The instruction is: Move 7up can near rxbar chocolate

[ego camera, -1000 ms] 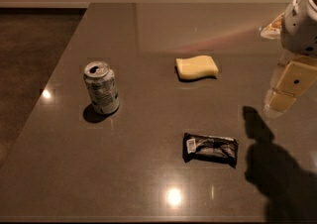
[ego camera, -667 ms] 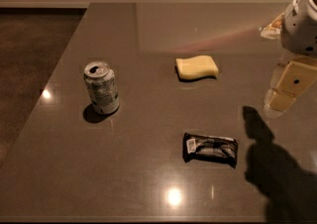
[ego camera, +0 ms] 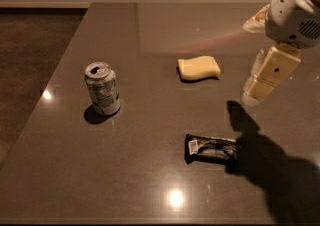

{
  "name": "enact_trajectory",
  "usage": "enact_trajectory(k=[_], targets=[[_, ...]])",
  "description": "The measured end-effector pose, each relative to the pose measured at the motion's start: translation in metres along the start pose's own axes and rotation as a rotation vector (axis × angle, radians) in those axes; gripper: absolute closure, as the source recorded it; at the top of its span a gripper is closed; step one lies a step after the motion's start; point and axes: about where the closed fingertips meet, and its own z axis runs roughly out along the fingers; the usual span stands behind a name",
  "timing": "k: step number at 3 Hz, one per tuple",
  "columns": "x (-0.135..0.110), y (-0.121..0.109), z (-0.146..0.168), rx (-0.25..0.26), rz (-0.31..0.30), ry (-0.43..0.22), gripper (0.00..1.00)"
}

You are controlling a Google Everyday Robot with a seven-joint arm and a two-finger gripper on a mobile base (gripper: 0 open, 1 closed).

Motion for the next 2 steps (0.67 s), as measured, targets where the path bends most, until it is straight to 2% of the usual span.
enact_trajectory(k=[1, 2], targets=[[-0.051, -0.007, 0.023, -0.041, -0.013, -0.131, 0.0], [-0.088, -0.01, 0.038, -0.064, -0.016, -0.225, 0.0]])
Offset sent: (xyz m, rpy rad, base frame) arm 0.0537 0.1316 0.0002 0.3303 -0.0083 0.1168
